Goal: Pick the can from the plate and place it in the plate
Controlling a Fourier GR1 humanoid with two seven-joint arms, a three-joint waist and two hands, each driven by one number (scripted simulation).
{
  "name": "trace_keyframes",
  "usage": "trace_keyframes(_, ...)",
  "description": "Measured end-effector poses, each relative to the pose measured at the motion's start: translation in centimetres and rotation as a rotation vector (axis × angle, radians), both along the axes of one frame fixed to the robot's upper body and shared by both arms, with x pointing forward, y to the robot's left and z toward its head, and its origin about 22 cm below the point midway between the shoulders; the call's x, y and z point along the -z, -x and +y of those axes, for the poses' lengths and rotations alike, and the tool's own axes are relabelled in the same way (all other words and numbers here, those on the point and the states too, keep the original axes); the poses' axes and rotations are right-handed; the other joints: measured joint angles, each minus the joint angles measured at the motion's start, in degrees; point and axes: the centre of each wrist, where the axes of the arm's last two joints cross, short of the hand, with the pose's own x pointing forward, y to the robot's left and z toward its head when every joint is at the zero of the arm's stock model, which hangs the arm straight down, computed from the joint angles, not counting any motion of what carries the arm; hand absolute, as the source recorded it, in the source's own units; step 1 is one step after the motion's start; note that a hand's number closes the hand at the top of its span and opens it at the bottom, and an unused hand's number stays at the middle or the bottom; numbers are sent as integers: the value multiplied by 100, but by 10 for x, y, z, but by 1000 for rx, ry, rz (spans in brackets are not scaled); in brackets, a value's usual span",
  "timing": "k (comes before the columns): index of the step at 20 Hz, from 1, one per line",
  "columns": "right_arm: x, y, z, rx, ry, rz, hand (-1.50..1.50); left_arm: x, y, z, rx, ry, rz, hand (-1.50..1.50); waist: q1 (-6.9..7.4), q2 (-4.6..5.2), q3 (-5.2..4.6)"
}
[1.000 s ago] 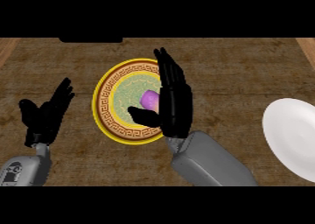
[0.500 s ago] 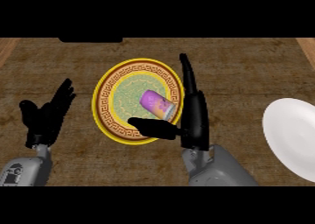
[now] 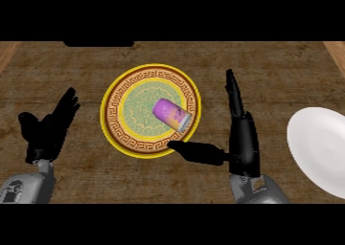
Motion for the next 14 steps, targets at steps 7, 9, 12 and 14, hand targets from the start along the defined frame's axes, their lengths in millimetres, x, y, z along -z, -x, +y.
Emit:
trace_keyframes(7, 9, 5, -29, 29, 23, 4, -150, -5, 2, 3, -3, 3, 0, 0, -2, -1, -1)
trace_keyframes(9, 9, 8, -38, 34, 34, 8, -150, -6, 1, 2, 1, 5, -1, 0, -5, -2, 0)
trace_keyframes(12, 13, 11, -53, 46, 61, 27, -150, -7, 0, 0, -2, 5, 0, 0, -7, -1, -1)
trace_keyframes(14, 17, 13, -63, 51, 74, 46, -150, -10, 1, 0, 2, 7, 5, 0, -6, -2, 0)
